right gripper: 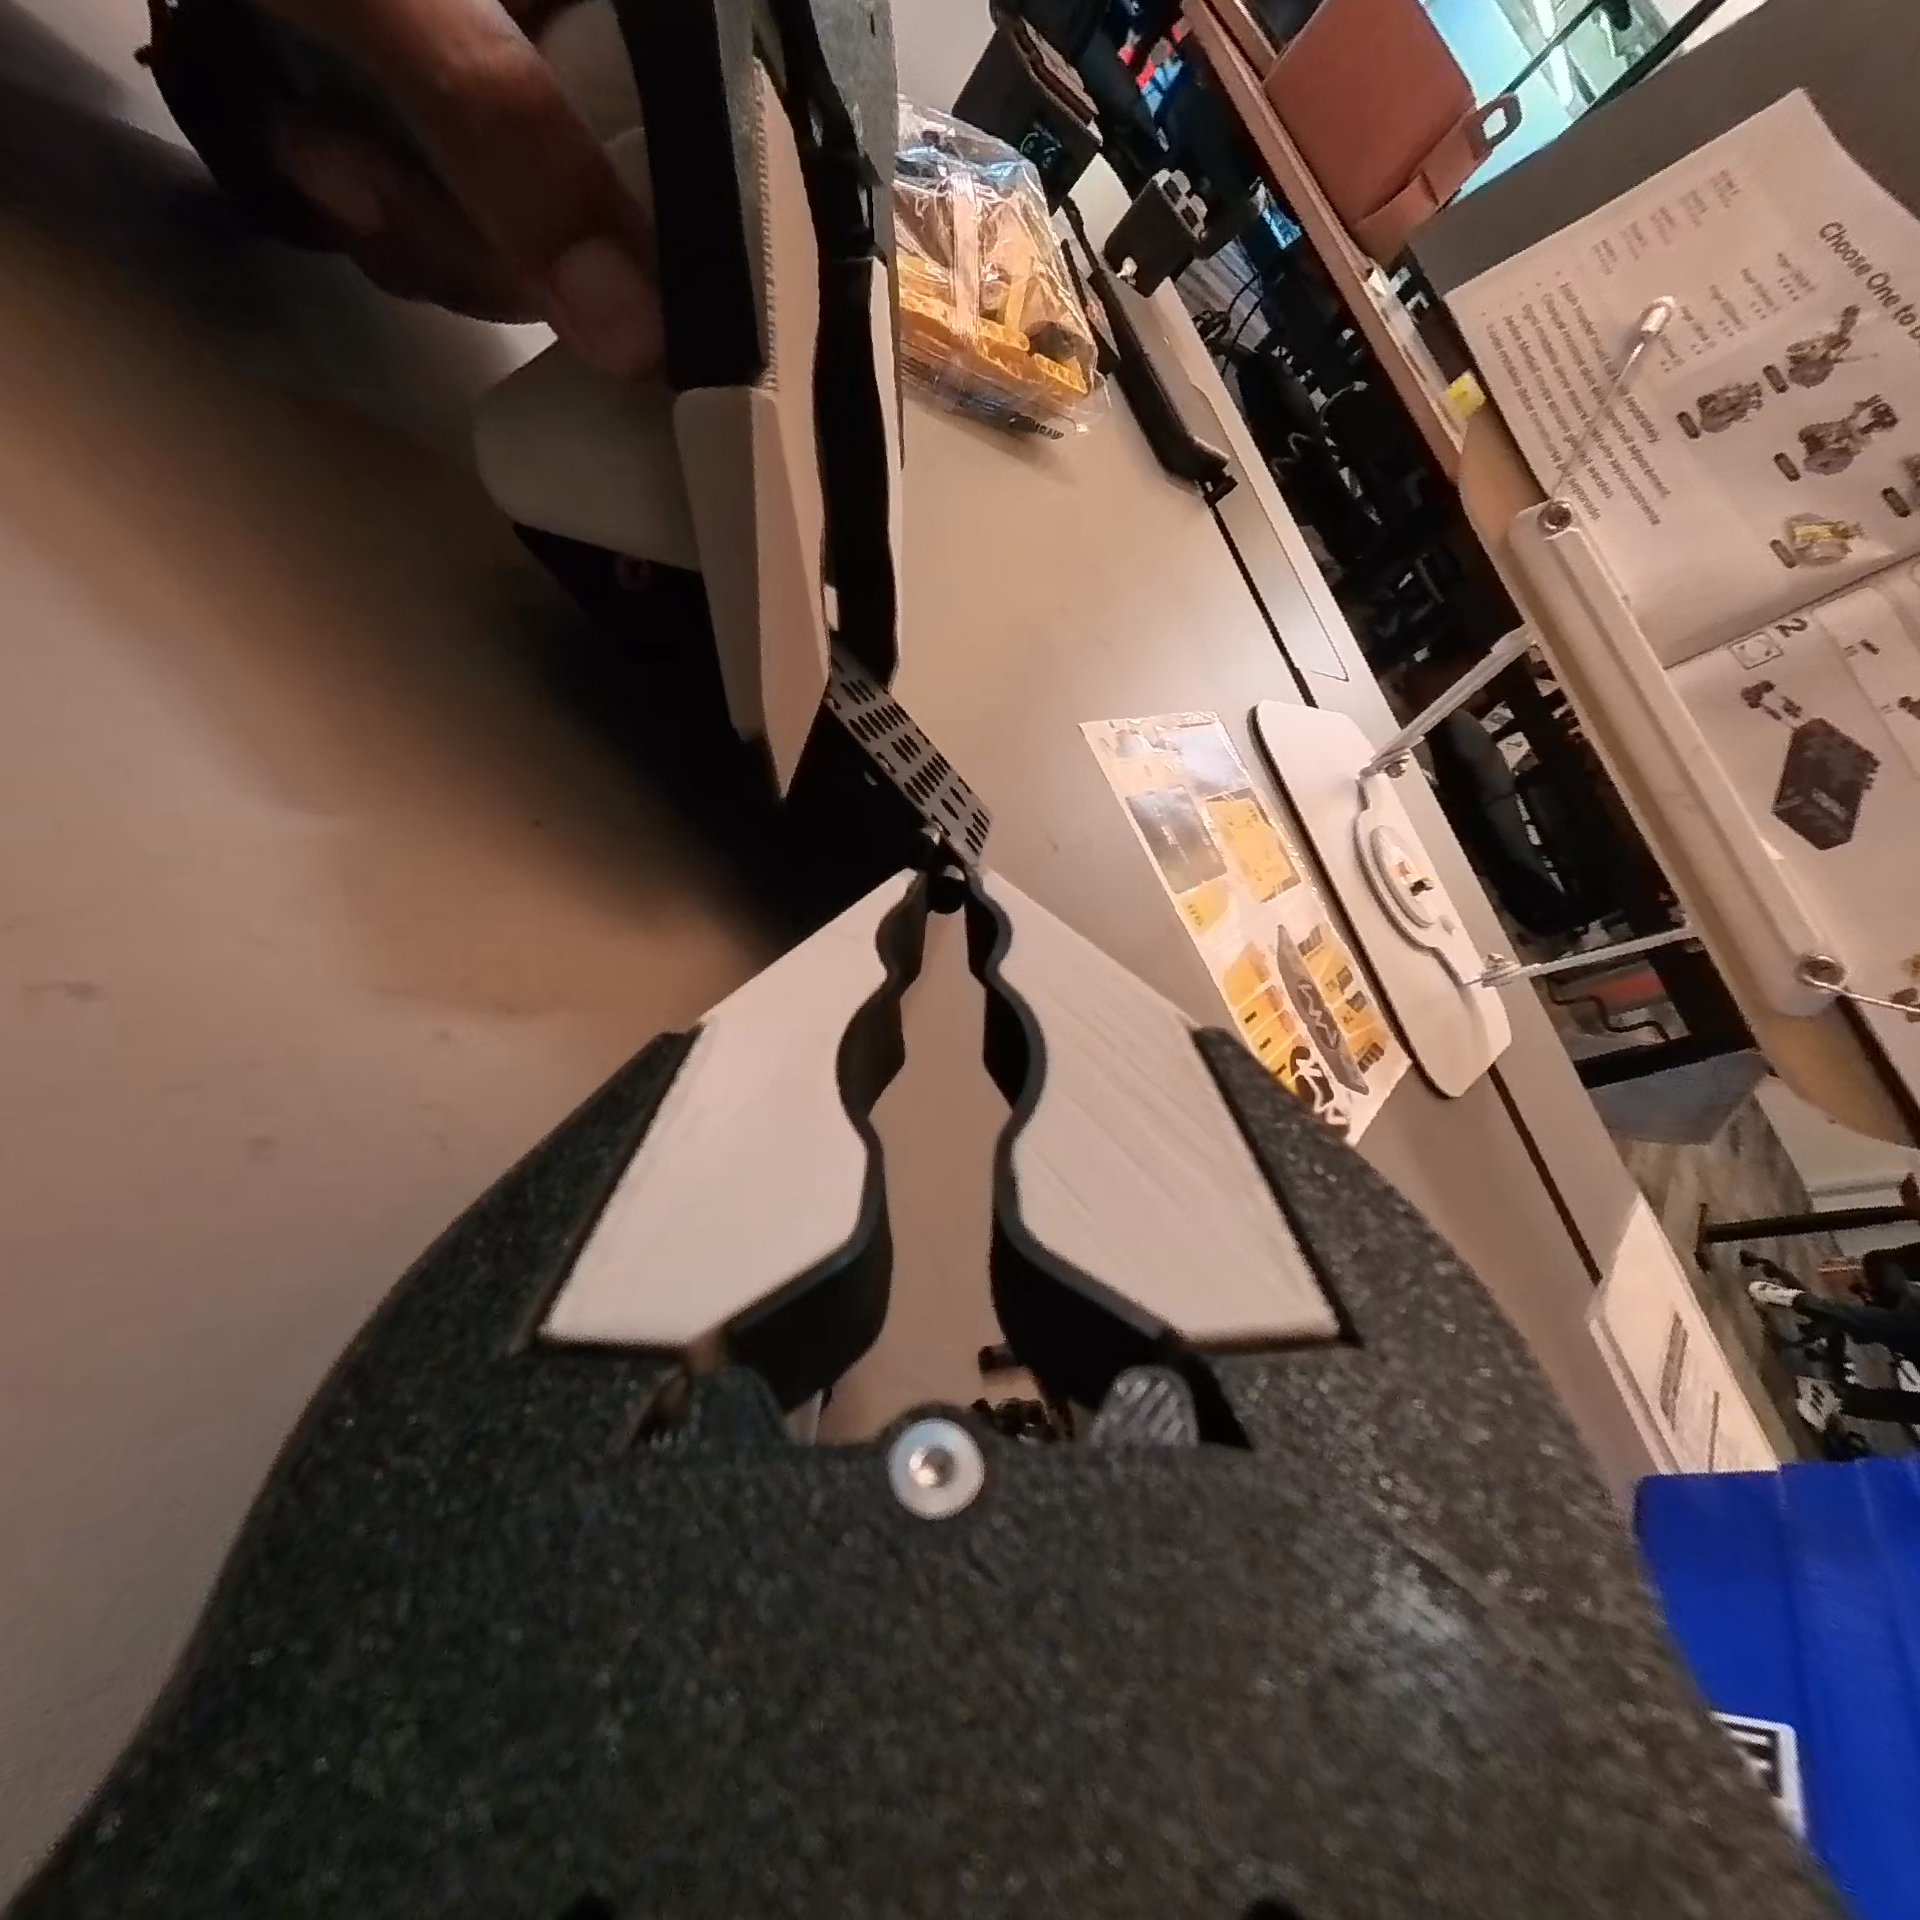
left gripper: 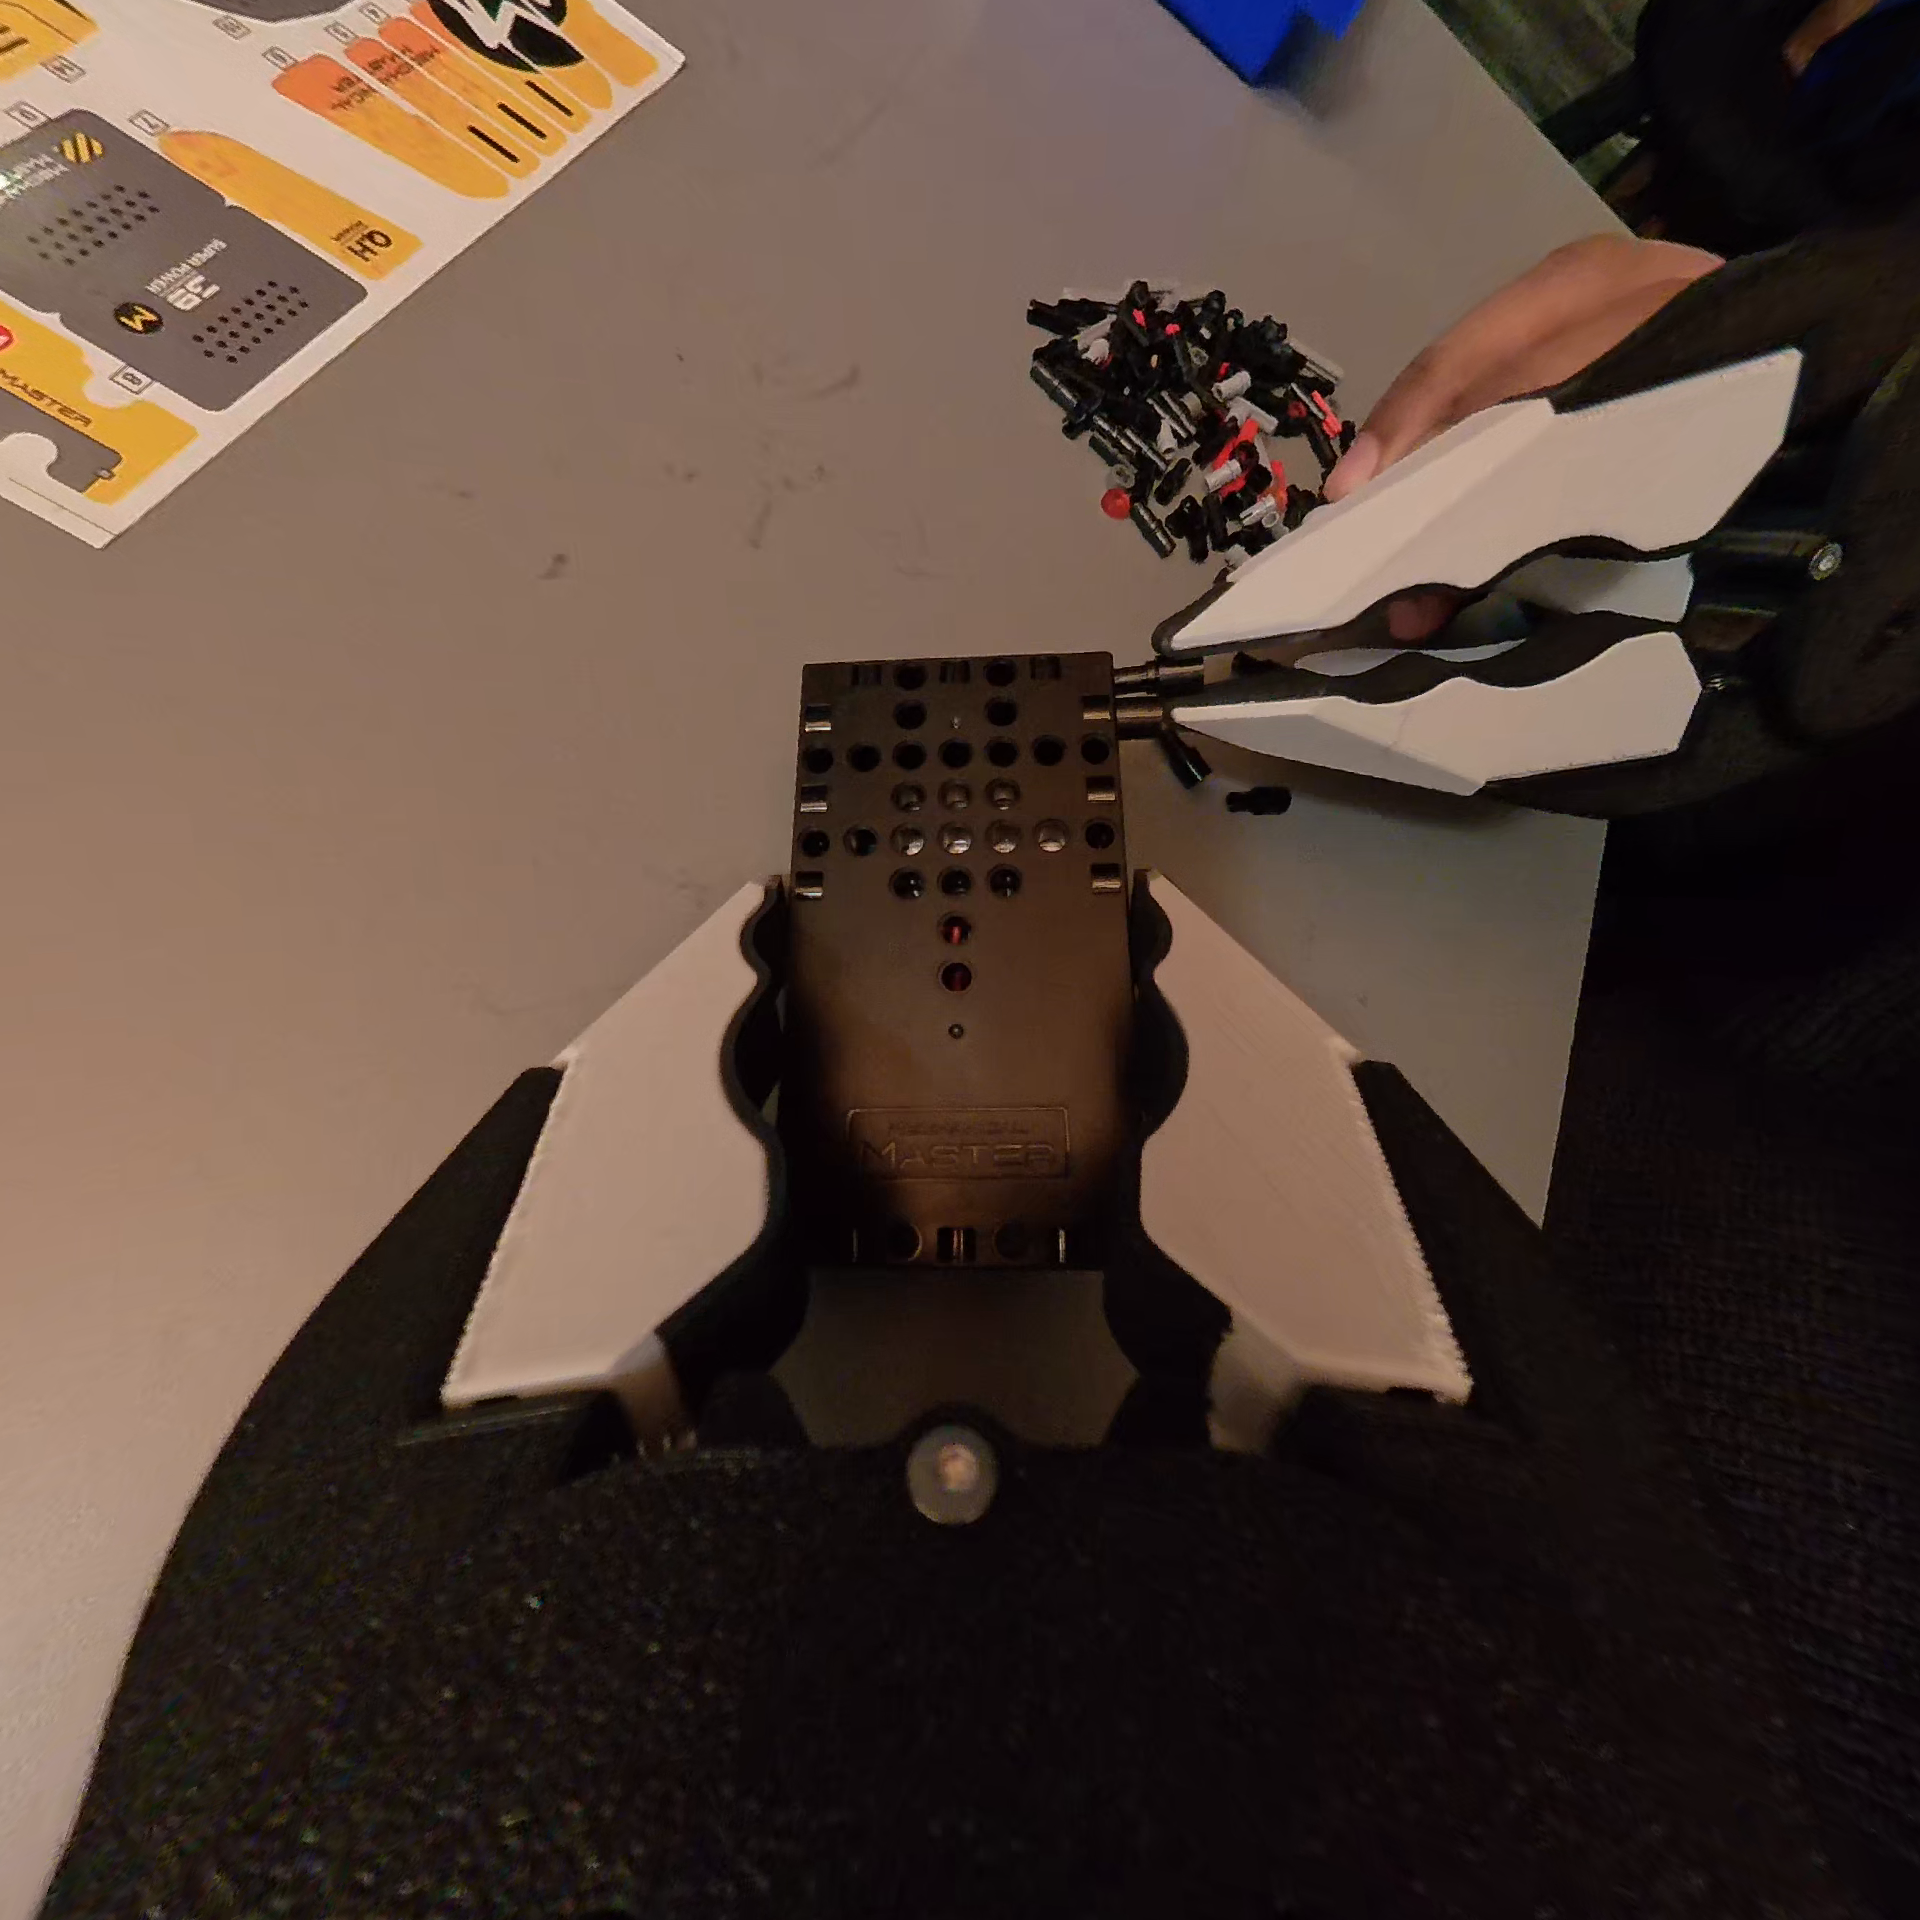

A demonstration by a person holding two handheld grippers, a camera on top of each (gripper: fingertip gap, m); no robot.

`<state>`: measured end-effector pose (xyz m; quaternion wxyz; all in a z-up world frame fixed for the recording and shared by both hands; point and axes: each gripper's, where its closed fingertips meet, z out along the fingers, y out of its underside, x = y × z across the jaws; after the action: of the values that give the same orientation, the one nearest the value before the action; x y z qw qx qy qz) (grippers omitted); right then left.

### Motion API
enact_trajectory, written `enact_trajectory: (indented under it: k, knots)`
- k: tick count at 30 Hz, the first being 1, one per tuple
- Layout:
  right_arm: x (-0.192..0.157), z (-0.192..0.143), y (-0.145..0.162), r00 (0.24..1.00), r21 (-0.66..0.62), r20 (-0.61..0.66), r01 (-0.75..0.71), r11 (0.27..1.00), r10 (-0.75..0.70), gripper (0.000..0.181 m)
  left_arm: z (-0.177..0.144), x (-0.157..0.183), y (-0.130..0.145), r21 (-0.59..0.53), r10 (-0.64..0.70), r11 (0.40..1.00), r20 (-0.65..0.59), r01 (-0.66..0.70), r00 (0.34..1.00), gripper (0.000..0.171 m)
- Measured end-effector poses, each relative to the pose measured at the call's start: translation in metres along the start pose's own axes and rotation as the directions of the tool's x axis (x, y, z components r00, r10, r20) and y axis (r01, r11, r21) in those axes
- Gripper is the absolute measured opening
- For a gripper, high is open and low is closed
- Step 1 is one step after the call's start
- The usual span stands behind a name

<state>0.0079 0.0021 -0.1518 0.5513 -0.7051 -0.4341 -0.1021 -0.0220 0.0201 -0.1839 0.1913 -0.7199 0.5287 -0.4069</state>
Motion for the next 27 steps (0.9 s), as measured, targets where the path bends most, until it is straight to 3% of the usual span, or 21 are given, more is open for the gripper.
enact_trajectory:
  k: [6, 17, 27]
  knots:
    - [0.0000, 0.0005, 0.0004, 1.000, -0.005, -0.005, 0.002, 1.000, -0.002, 0.007, 0.0002, -0.0001, 0.0003, -0.005, 0.011, 1.000, 0.008, -0.011, 1.000, 0.065]
    - [0.0016, 0.0018, 0.0012, 0.967, -0.007, 0.076, -0.244, 0.970, 0.243, 0.007, 0.0003, -0.0001, 0.0000, -0.001, -0.012, 1.000, -0.004, 0.012, 1.000, 0.065]
    - [0.0037, 0.0026, 0.0010, 1.000, -0.012, 0.021, 0.016, 1.000, -0.016, 0.007, -0.0003, 0.0004, -0.0012, 0.004, -0.076, 0.997, -0.037, 0.077, 0.996, 0.065]
